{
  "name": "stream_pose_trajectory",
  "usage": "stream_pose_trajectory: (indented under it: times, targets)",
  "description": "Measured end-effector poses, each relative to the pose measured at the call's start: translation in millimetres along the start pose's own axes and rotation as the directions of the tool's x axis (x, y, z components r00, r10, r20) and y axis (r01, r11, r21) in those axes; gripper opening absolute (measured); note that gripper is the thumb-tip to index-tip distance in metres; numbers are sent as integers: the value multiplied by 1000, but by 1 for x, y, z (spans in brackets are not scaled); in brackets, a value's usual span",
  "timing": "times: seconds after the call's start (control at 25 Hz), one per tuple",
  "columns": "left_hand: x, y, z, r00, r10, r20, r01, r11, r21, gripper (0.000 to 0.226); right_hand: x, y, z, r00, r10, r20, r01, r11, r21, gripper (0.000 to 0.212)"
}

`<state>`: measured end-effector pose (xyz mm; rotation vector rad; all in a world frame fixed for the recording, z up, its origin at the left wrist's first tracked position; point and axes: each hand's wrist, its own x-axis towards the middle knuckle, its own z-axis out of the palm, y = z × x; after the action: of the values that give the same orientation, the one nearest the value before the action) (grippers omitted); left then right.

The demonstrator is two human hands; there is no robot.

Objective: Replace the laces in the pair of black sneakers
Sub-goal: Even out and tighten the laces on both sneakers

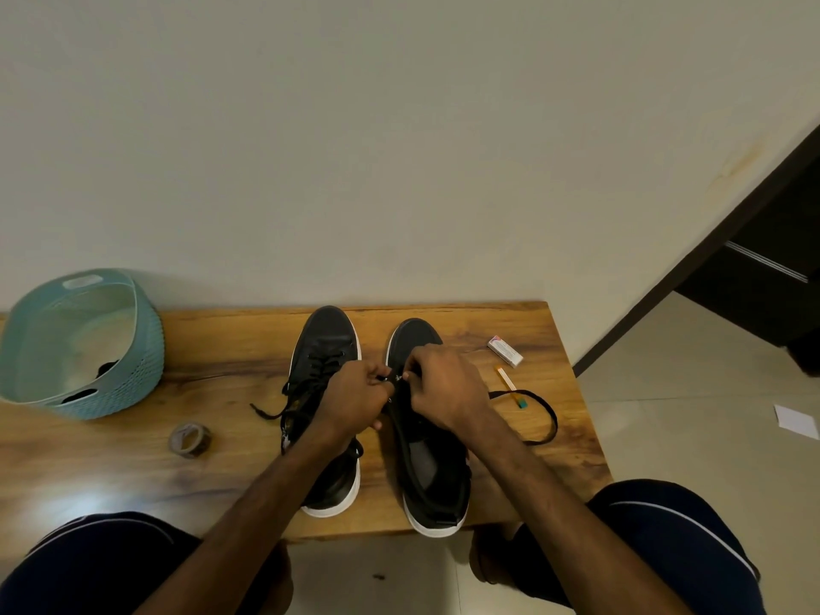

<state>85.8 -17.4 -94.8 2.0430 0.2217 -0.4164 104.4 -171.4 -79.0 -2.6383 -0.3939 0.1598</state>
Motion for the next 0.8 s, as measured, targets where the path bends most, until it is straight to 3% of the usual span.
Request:
stream_pose_trajectory:
  times: [0.24, 0.6, 0.8]
  targets:
    - [-5, 4, -1, 1000, 17, -16, -17, 1000, -15, 33, -1, 0, 8, 998, -4, -57, 4, 1000, 8, 14]
    - [-4, 2, 0, 995, 80, -61, -79, 997, 20, 21, -1, 3, 13, 990, 142, 7, -139, 951, 276, 2]
    - [1, 5, 8, 953, 243, -183, -191, 945, 265, 8, 1, 10, 11, 986, 168, 9, -163, 939, 304, 10]
